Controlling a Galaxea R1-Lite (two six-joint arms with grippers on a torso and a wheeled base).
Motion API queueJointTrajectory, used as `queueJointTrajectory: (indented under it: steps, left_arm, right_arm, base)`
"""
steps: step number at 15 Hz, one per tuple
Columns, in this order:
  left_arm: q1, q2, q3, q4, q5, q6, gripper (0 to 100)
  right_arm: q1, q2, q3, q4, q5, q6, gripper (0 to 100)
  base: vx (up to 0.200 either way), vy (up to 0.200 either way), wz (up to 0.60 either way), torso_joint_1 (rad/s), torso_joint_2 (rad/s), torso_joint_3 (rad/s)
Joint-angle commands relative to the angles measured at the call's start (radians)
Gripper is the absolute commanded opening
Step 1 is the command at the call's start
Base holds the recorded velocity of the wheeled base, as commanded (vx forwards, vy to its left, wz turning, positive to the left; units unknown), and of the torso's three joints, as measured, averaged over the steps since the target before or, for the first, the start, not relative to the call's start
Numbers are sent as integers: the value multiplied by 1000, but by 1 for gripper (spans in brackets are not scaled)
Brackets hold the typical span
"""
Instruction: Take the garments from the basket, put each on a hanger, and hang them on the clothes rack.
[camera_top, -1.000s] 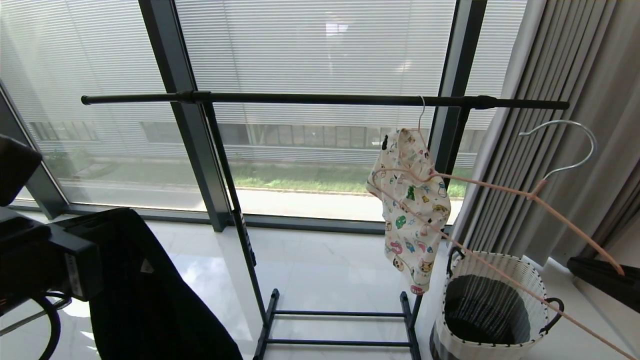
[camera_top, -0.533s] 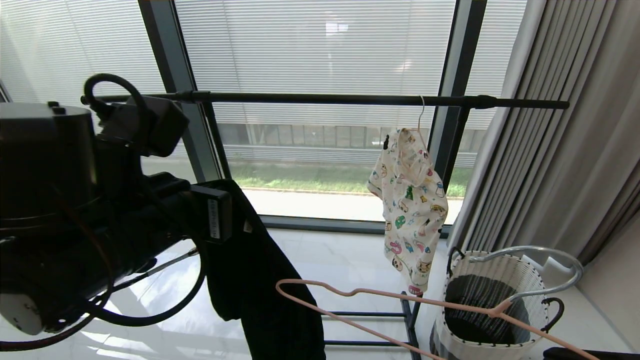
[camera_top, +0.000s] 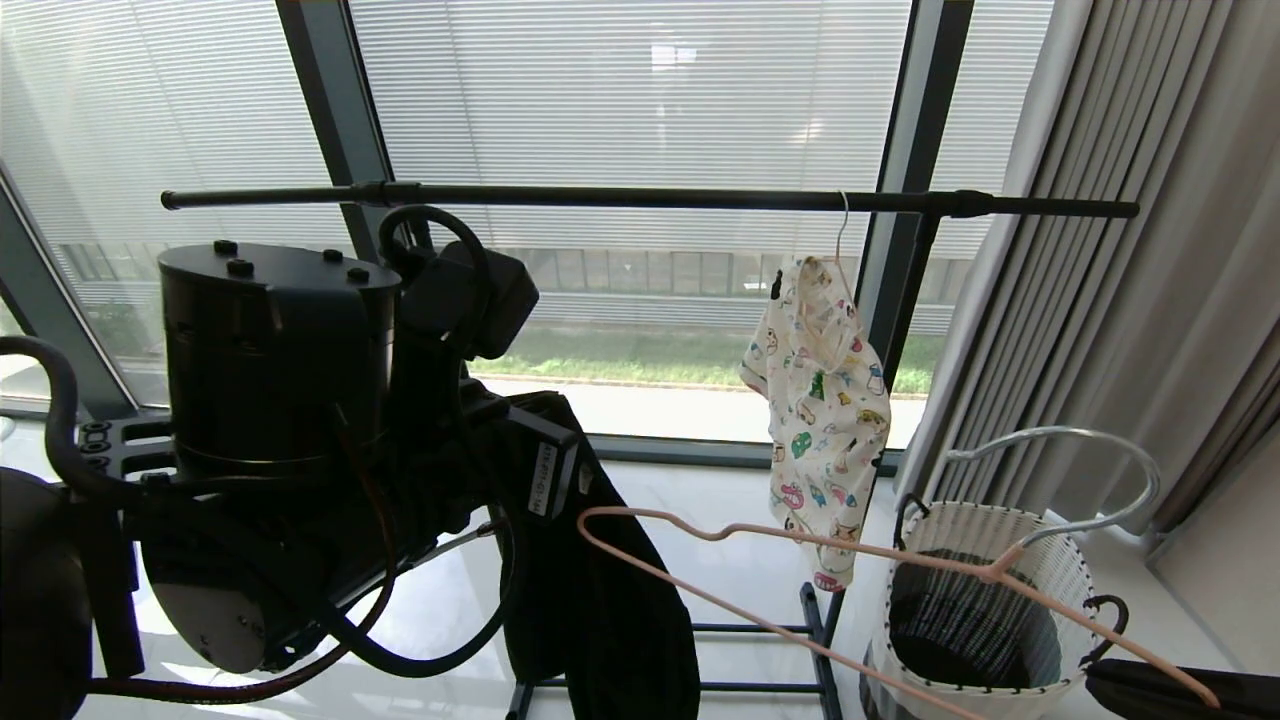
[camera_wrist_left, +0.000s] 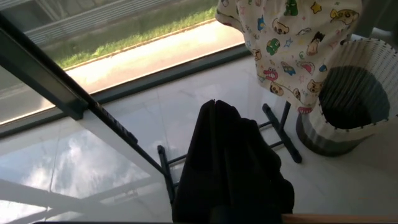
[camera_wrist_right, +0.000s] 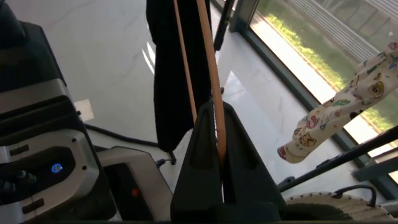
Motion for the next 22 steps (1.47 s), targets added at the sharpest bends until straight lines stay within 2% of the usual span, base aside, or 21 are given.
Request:
queueJointTrajectory:
  steps: [1, 11, 14, 19, 22]
  left_arm:
    - [-2, 1, 1, -1, -1, 1, 0]
    - [-57, 6, -1, -1, -7, -1, 0]
    - [-85, 4, -1, -1, -7, -3, 0]
    - [-117, 3, -14, -1, -44, 1, 0]
    - [-146, 1, -31, -1, -66, 1, 0]
  right_arm:
    - [-20, 8, -17, 0, 1, 7, 0]
    - [-3, 112, -59, -48, 4, 7, 0]
    - [-2, 164, -57, -100, 4, 10, 0]
    - [90, 242, -56, -129, 4, 10, 0]
    - [95, 313, -56, -178, 4, 11, 0]
  base:
    - [0, 0, 0, 0, 0, 0]
    - [0, 0, 0, 0, 0, 0]
    - [0, 0, 0, 0, 0, 0]
    - [0, 0, 0, 0, 0, 0]
    - [0, 0, 0, 0, 0, 0]
